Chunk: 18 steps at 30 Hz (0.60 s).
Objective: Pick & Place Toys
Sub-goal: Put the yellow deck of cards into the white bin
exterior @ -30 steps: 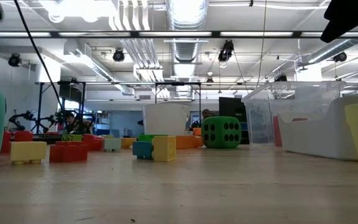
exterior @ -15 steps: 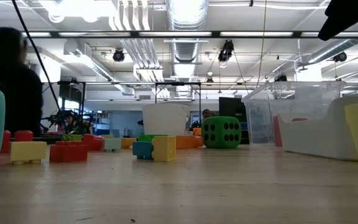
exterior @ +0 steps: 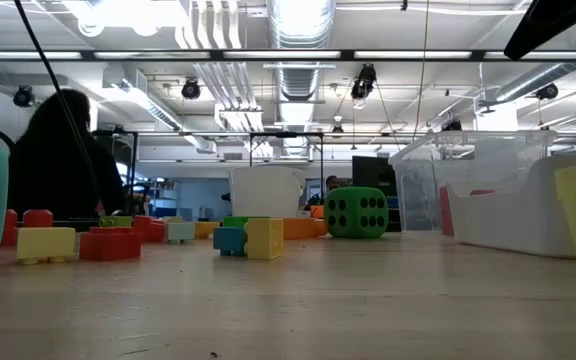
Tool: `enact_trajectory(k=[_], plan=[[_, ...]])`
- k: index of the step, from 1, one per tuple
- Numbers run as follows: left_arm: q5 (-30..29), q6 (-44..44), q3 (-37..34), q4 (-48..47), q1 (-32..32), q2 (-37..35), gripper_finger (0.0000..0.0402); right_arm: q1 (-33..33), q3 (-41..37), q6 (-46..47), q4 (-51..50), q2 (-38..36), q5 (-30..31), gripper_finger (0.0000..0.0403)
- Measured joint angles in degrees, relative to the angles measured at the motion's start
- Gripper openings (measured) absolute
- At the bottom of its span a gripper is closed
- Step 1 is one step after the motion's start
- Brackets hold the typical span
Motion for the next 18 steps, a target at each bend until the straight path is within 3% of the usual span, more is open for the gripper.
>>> enact_trajectory(k=[10,18], plan=[[0.7,-3.1,-0.8,-2.5,0.3,3.4,0.0356,-0.2,0.1,-4.7,0.5,0.0,0.1,0.0321],[8.8,-5.7,-7.8,0.0,0.9,3.3,0.0356,-0.3,0.1,-5.8,1.6,0.0,0.1,0.0321]])
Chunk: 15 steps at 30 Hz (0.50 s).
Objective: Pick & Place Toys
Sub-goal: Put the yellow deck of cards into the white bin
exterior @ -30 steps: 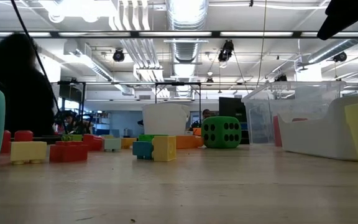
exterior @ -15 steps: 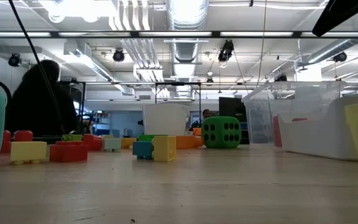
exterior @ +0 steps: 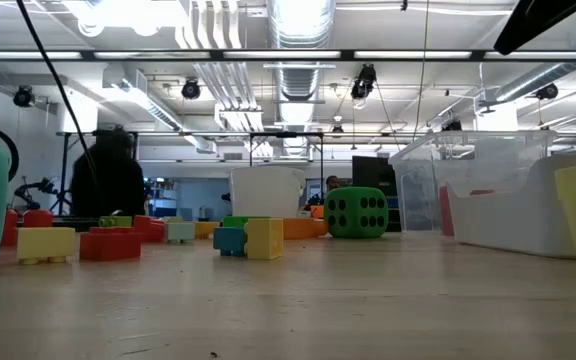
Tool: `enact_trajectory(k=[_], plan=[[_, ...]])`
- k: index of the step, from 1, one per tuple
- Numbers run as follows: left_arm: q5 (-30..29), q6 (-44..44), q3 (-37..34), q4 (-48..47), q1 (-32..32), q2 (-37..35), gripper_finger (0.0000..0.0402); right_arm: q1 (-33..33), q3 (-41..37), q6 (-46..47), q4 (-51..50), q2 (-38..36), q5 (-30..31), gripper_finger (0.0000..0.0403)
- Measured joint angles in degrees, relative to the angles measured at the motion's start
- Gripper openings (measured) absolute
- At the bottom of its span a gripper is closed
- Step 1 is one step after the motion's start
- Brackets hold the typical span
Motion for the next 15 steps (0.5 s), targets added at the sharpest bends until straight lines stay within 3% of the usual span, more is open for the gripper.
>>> enact_trajectory(k=[15], plan=[[-0.4,1.6,-5.8,4.1,0.5,-0.2,0.0356,0.0,0.0,-1.8,1.3,0.0,0.0,0.0321]])
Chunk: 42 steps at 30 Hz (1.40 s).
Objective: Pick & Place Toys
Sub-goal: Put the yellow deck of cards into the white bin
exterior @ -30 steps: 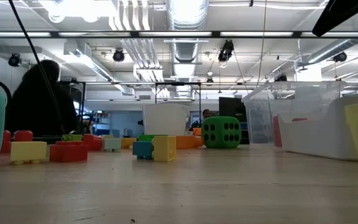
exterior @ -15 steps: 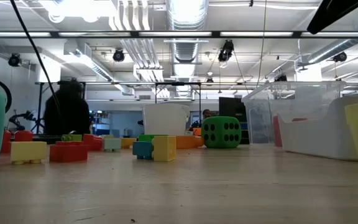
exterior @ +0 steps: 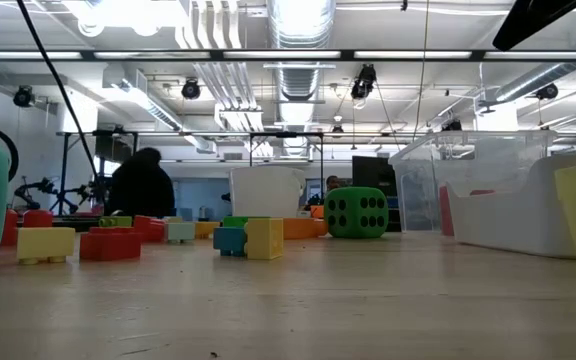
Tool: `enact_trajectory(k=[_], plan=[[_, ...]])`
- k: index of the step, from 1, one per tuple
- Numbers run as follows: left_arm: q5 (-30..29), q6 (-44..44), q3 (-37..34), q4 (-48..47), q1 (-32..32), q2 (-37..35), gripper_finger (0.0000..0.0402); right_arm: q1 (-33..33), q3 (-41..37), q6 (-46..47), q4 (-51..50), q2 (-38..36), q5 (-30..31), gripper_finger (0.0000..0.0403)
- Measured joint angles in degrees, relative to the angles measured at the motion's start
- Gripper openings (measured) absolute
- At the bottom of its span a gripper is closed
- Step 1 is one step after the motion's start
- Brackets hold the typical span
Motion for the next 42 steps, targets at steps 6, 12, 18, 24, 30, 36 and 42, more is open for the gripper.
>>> enact_trajectory(k=[6,12,18,24,30,36,42], plan=[[0.2,0.0,0.0,1.3,0.3,-0.8,0.0356,0.0,0.0,-0.1,0.1,0.0,0.0,0.0321],[-0.3,-0.8,0.0,1.7,0.3,-2.3,0.0356,0.0,0.0,-0.1,0.1,0.0,0.0,0.0321],[-2.6,-1.5,-0.4,6.2,0.4,-2.4,0.0356,0.0,0.0,-0.1,0.2,0.0,0.0,0.0321],[-2.8,-2.2,-3.4,8.2,0.4,-2.4,0.0356,0.0,0.0,-0.1,0.3,0.0,0.0,0.0321],[-2.8,-3.0,-6.2,9.6,0.3,-2.3,0.0356,0.0,0.0,-0.1,0.5,0.0,-0.1,0.0321],[-2.8,-3.0,-9.1,14.5,0.4,-2.7,0.0356,0.0,0.0,-1.4,1.5,0.0,-0.1,0.0321],[-2.4,-1.3,-9.3,14.9,0.4,-2.7,0.0356,0.0,0.0,-1.6,1.6,0.0,-0.1,0.0321]])
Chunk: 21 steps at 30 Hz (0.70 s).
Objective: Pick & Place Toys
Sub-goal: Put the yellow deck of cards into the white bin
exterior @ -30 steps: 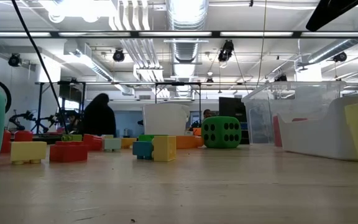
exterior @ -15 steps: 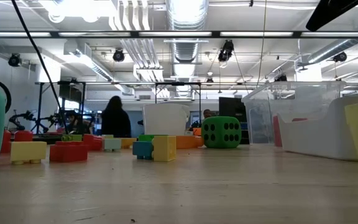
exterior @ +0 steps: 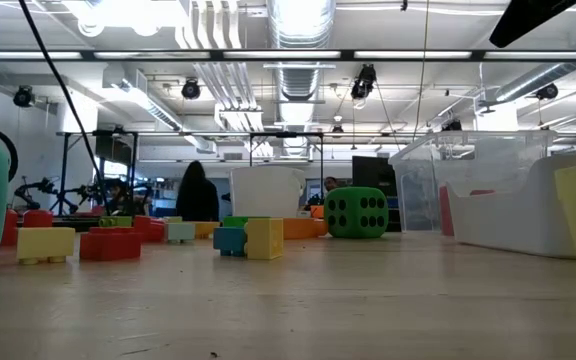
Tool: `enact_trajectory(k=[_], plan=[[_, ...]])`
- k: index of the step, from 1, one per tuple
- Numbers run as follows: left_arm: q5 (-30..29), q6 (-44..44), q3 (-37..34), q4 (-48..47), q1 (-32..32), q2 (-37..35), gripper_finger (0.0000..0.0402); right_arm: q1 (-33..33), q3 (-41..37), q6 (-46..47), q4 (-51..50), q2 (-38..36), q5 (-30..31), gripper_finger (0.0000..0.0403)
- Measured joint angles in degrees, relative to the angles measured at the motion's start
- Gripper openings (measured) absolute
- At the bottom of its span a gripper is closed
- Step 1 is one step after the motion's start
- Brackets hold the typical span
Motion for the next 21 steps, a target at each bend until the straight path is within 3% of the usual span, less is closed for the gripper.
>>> enact_trajectory(k=[4,8,21], plan=[[1.1,1.3,0.0,0.2,0.0,0.0,0.0351,0.0,0.0,0.0,0.1,0.0,0.0,0.0321],[1.6,2.4,0.1,0.5,0.0,0.0,0.0317,0.0,0.0,0.0,0.1,0.0,0.0,0.0321],[3.3,3.0,0.1,0.7,-0.1,-0.1,0.0092,0.0,0.0,0.0,0.3,0.0,0.0,0.0321]])
